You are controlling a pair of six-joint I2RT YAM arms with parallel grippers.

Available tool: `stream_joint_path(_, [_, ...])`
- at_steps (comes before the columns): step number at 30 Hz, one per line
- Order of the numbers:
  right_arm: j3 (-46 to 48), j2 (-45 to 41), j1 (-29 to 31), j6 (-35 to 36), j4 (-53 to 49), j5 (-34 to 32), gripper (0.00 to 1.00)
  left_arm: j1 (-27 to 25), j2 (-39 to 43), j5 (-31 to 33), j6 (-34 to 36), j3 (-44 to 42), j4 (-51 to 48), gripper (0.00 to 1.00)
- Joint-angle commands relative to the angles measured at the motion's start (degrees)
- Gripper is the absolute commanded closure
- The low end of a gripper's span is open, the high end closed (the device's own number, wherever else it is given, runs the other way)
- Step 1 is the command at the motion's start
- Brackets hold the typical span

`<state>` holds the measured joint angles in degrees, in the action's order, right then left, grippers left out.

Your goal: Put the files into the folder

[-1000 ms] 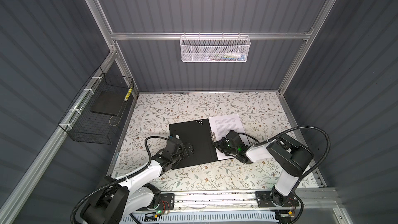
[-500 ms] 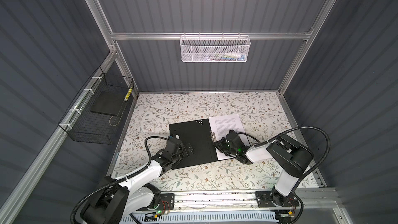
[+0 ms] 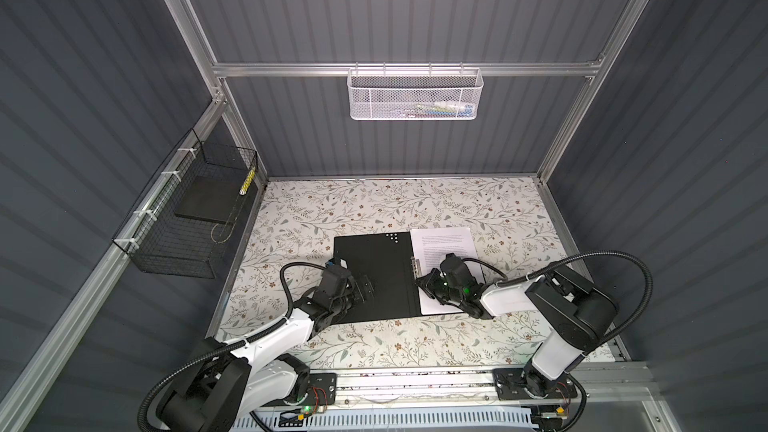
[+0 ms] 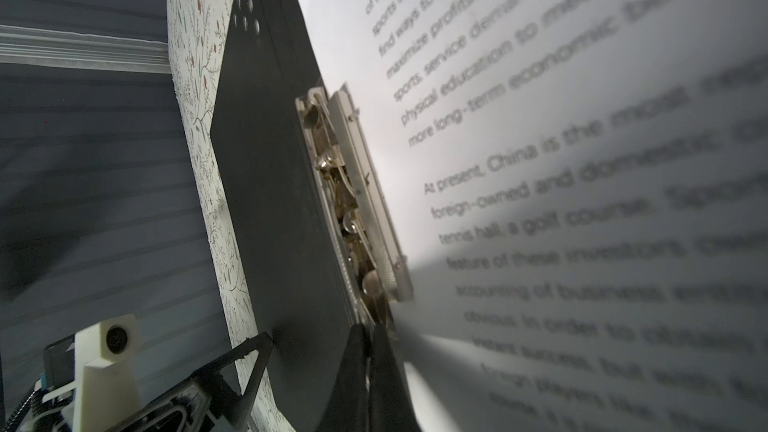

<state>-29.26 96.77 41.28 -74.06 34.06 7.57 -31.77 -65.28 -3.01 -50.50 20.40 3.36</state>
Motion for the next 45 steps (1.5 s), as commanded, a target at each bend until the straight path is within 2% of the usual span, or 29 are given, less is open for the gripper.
stream_joint_path(1, [4.15, 2.81, -2.41, 0.55, -16.82, -4.87, 1.0, 0.76, -2.39, 1.59, -1.27, -3.0, -11.35, 0.0])
stream_joint_path(14, [3.16, 1.12, -2.51, 2.24, -14.99, -1.64, 1.0, 0.75, -5.09, 0.8, -1.0, -2.43, -9.81, 0.0])
stream_joint_path(21, [2.78, 2.28, -2.49, 1.94, -13.41, 0.14, 1.0, 0.76, -4.36, 1.04, -1.09, -2.65, -10.17, 0.0])
stream_joint_path(29, [1.6, -1.01, -2.73, 2.94, -14.45, 1.15, 1.0, 0.77, -4.44, 1.07, -1.22, -2.83, -9.91, 0.0])
stream_joint_path(38, [1.39, -0.98, -3.41, 2.86, -12.97, 3.1, 1.0, 0.76, -4.61, 0.98, -0.92, -2.6, -9.86, 0.0])
stream_joint_path(45, [0.6, -0.26, -3.54, 3.13, -13.77, 3.21, 0.89, 0.75, -4.6, 0.97, -0.97, -2.74, -9.68, 0.0])
